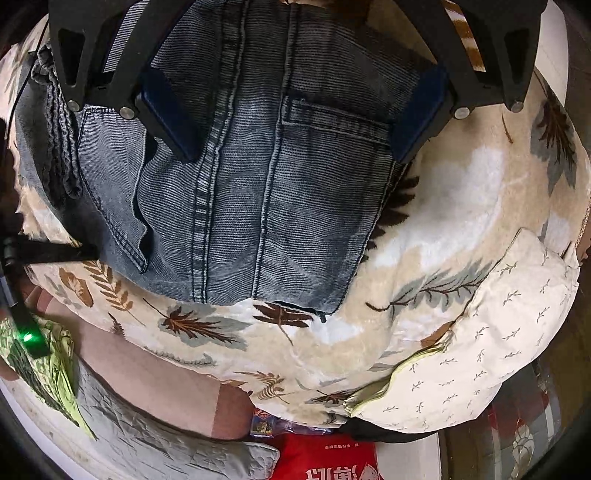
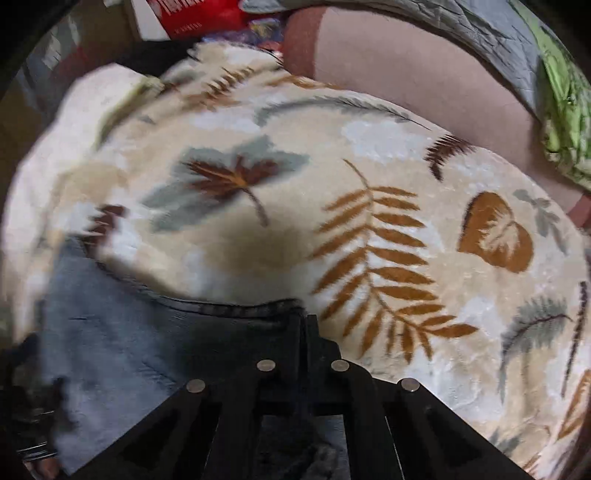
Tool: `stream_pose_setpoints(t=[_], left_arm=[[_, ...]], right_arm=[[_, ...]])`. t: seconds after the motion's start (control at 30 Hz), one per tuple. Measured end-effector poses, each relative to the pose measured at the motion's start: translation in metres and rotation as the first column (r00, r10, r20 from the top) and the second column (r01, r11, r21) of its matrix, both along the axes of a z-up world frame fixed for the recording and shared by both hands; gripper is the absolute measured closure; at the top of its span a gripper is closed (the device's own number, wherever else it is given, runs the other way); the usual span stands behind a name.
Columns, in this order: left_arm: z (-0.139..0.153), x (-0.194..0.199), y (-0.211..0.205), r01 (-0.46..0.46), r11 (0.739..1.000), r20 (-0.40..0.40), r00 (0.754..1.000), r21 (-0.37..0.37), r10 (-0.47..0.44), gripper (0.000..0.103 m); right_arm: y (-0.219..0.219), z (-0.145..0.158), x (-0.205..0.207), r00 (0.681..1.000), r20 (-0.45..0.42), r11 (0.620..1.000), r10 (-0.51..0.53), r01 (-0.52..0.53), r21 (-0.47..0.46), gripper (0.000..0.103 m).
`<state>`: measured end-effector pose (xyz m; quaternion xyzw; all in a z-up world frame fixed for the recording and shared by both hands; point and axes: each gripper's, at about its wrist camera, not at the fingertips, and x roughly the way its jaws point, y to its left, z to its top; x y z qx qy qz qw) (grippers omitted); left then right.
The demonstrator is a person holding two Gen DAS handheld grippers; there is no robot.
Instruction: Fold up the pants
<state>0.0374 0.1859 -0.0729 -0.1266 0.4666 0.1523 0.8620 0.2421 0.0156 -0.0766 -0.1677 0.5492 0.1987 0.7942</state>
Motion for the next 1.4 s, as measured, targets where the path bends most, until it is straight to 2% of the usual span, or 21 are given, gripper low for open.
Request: stream_pose_setpoints(t=[0.03,0.13,0.27,0.33,0.4,0.47,0.53,0.6,0.77,0.8,0.87,0.9,0.93,1.0,1.1,1.23,1.33,1.4], left_arm=[[0.000,0.000,0.000,0.001,1.000,0.001,1.000,-0.002,-0.001,0.000],[0.000,-0.001,0.000,0.006,1.000,0.003,1.000,-0.002,-0.006,0.000],[0.000,-0.001,0.000,0.002,1.000,0.000,1.000,0.000,-0.002,0.000],[0.000,0.000,-0.001,-0.001,1.000,-0.002,1.000,0.001,0.001,0.000],[0.000,-0.001,-0.001,-0.001,1.000,-0.001,1.000,0.002,0.001,0.000],[0.000,0.000,-0.001,0.000,1.000,0.000,1.000,0.003,0.000,0.000],[0.000,0.000,-0.001,0.003,1.000,0.000,1.000,0.006,-0.003,0.000],[0.000,-0.001,-0.001,0.004,1.000,0.004,1.000,0.009,-0.004,0.000],[0.000,-0.001,-0.001,-0.003,1.000,0.002,1.000,0.009,0.003,0.000],[0.000,-0.001,-0.002,-0.005,1.000,0.000,1.000,0.012,0.005,0.000],[0.000,-0.001,-0.003,-0.004,1.000,0.001,1.000,0.015,0.004,0.000],[0.000,-0.001,-0.003,0.000,1.000,0.002,1.000,0.016,0.000,0.000],[0.000,-0.001,-0.002,0.002,1.000,0.001,1.000,0.016,-0.002,0.000],[0.001,-0.002,-0.001,0.001,1.000,0.006,1.000,0.008,-0.001,0.000],[0.001,-0.002,-0.002,-0.004,1.000,0.003,1.000,0.012,0.004,0.000],[0.000,-0.002,-0.002,-0.005,1.000,0.005,1.000,0.017,0.005,0.000],[0.001,-0.003,-0.003,-0.011,1.000,0.005,1.000,0.026,0.011,0.000],[0.000,-0.002,-0.004,-0.018,0.999,0.003,1.000,0.035,0.018,0.000]], right_arm=[[-0.001,-0.005,0.002,0.999,-0.036,1.000,0.001,0.000,0.023,0.101],[-0.014,0.010,0.004,0.999,-0.017,0.991,-0.038,0.040,0.132,0.100],[-0.027,0.044,0.000,0.996,0.020,0.974,-0.082,0.076,0.212,0.100],[-0.024,0.052,-0.007,0.998,-0.025,0.960,-0.064,0.069,0.271,0.100],[-0.015,0.044,-0.011,0.995,-0.097,0.948,-0.022,0.051,0.315,0.099],[-0.010,0.025,-0.010,0.990,-0.142,0.956,-0.003,0.044,0.289,0.099],[-0.010,-0.010,0.002,0.976,-0.206,0.980,-0.075,0.110,0.167,0.099],[-0.020,-0.008,0.007,0.970,-0.200,0.958,-0.140,0.184,0.219,0.099],[-0.010,0.022,-0.015,0.988,-0.133,0.958,-0.072,0.106,0.267,0.098],[-0.007,0.021,-0.014,0.989,-0.136,0.957,-0.064,0.100,0.272,0.098],[-0.004,0.006,-0.007,0.985,-0.157,0.969,-0.069,0.104,0.225,0.098],[-0.003,-0.013,0.000,0.975,-0.204,0.974,-0.083,0.123,0.191,0.097],[-0.007,-0.020,0.004,0.969,-0.226,0.965,-0.097,0.148,0.219,0.096],[-0.018,-0.017,0.009,0.950,-0.272,0.932,-0.152,0.229,0.280,0.096],[-0.020,0.002,-0.004,0.968,-0.210,0.948,-0.136,0.189,0.257,0.095],[-0.038,0.025,-0.039,0.972,-0.205,0.929,-0.113,0.176,0.326,0.095],[-0.046,0.031,-0.058,0.972,-0.208,0.919,-0.109,0.178,0.351,0.095],[-0.041,0.025,-0.055,0.970,-0.211,0.922,-0.120,0.187,0.339,0.095]])
